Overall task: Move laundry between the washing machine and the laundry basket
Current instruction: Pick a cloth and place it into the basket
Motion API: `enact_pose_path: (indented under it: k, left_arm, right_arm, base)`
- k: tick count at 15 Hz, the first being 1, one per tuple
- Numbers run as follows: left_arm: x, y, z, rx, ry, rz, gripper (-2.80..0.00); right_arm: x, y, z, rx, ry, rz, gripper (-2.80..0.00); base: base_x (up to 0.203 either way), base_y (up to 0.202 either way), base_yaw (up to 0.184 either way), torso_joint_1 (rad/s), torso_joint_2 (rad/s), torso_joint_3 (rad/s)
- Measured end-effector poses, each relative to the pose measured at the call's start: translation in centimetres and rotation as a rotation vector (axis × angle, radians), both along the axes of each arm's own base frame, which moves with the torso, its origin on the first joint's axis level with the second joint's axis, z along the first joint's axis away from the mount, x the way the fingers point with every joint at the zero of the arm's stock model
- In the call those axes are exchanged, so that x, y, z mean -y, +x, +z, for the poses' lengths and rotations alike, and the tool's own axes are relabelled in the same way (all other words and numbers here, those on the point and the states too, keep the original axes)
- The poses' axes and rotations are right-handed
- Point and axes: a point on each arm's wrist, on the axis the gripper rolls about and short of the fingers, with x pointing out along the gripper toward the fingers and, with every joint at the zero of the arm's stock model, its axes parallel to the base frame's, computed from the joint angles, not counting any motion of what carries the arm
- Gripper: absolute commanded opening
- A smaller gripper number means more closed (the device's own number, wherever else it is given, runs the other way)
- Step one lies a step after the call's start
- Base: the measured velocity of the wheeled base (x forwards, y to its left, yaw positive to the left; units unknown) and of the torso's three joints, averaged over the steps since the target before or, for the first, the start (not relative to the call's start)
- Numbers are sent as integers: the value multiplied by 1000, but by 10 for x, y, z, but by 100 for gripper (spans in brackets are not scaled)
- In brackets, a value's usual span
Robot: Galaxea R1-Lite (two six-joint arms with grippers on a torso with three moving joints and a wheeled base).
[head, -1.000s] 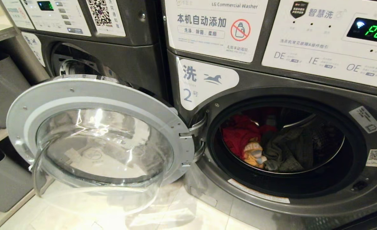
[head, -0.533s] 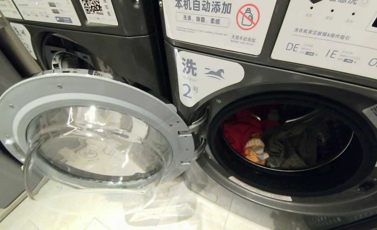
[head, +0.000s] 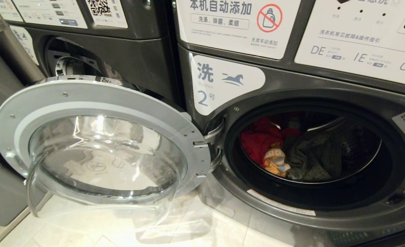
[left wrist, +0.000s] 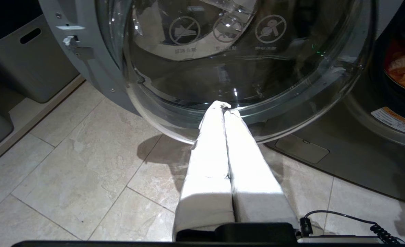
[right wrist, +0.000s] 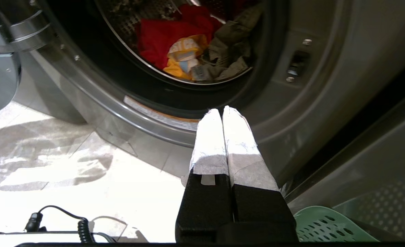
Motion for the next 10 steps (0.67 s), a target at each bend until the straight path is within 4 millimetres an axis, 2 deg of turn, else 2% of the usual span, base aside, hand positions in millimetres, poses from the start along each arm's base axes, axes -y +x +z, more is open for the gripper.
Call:
enact_pose_path:
  k: [6,8,10]
  left_arm:
    - [0,0,0,-1,1,-2,-280]
    - [0,0,0,-1,0,-1,-280]
    - [0,0,0,-1,1,-2,-280]
  right_arm:
    - [0,0,0,0,-3,-4,-280]
    - [0,-1,3,-2,-15,-6,-280]
    - [0,-7,31,51,-32,1,-280]
  base:
    - [0,194,-1,2,4,3]
    - [0,139,3,1,8,1]
    - [0,27,1,2,4,5]
